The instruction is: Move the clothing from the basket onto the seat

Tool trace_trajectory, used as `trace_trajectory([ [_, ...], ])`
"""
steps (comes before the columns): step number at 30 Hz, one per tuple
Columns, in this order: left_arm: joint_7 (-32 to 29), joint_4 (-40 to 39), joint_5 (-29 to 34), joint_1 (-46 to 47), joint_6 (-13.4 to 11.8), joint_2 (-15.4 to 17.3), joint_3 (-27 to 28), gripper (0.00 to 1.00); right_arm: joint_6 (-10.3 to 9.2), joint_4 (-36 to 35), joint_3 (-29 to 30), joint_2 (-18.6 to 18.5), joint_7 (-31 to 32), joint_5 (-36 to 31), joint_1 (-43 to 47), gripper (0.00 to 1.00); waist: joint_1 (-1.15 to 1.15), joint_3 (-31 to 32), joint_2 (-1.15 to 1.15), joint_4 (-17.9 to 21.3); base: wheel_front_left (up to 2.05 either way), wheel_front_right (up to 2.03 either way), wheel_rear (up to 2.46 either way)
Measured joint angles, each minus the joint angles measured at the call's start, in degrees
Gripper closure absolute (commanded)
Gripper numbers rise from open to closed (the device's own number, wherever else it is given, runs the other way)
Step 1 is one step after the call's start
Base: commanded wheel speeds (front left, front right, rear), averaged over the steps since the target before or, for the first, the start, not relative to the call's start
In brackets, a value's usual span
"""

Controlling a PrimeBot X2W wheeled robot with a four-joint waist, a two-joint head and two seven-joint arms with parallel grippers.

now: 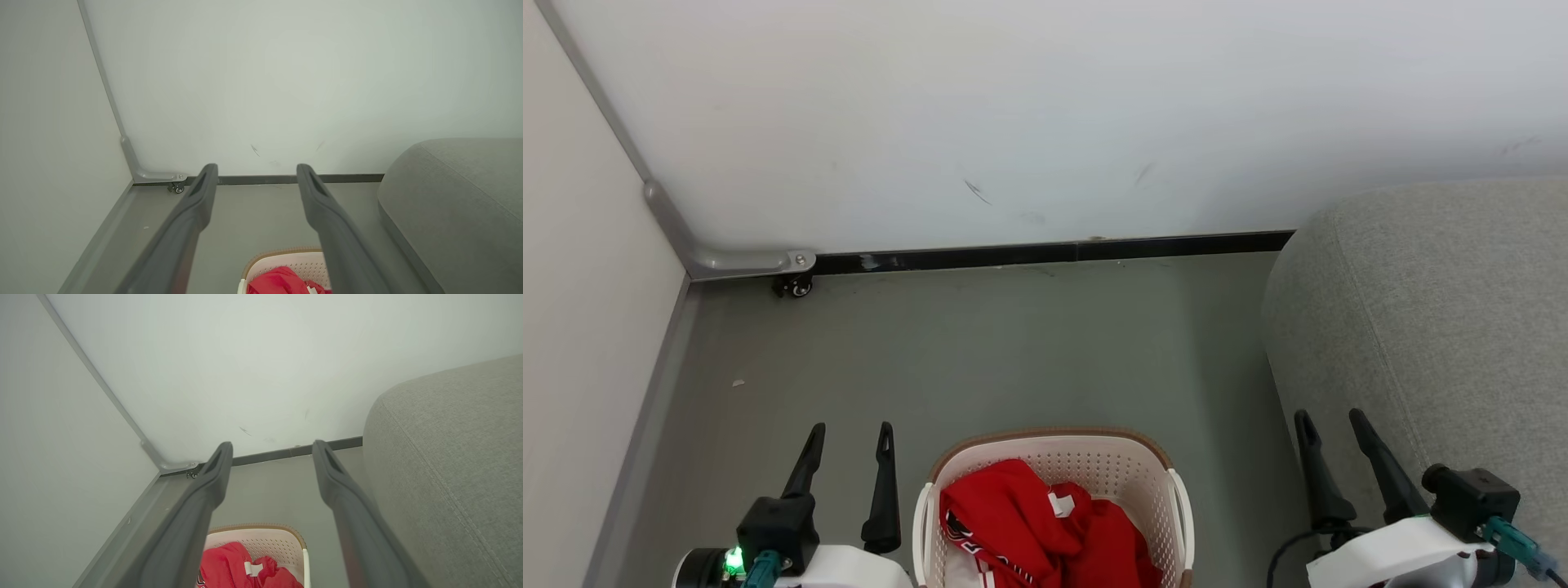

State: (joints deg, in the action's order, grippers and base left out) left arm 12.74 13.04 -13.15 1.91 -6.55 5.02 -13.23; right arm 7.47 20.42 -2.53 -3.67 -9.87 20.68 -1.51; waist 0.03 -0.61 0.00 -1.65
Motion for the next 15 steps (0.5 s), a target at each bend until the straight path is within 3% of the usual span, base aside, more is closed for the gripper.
trace_trajectory([
  [8,1.5,1.2,5.2,0.0,-0.6,0.0,-0.5,0.0,0.0,0.3,0.1,0.3,-0.9,-6.4,-0.1,0.0,0.0,-0.3,0.0,0.0,0.0,0.0,0.0],
  [15,1.5,2.4,5.1,0.0,-0.6,-0.2,-0.2,0.0,0.0,1.1,0.4,0.4,-0.8,-6.7,-1.2,0.0,-0.01,-0.5,0.0,0.0,0.0,0.0,0.0],
])
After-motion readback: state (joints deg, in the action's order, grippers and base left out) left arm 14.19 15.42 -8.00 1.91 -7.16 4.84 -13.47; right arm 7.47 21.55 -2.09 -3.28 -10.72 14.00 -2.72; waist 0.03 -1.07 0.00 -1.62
